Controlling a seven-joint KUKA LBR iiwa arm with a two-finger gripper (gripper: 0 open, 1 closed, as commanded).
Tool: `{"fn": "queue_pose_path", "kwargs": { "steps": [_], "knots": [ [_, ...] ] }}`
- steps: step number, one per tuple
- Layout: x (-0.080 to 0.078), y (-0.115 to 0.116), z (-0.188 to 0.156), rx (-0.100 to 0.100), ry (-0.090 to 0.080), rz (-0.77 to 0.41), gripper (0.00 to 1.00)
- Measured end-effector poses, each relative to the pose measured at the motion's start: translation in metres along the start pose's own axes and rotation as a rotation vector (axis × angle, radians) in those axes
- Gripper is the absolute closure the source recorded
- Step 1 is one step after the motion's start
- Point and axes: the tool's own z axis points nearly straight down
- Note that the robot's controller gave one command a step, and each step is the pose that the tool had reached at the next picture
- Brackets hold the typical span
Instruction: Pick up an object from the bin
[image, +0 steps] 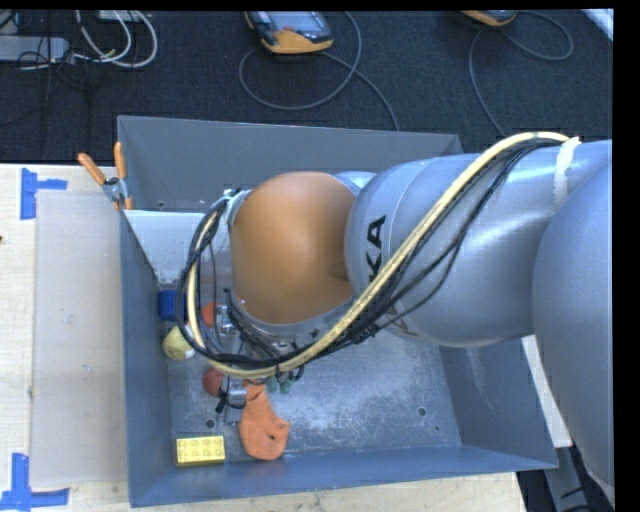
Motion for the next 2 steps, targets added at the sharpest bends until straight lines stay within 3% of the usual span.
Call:
{"fn": "queue_pose_path", "kwargs": {
  "steps": [1,2],
  "knots": [
    [-0.002,-0.002,-0.005,-0.002,-0.007,0.006,0.0],
    [0.018,0.0,0.078,-0.002,-0.005,-0.055,0.0]
  ]
}}
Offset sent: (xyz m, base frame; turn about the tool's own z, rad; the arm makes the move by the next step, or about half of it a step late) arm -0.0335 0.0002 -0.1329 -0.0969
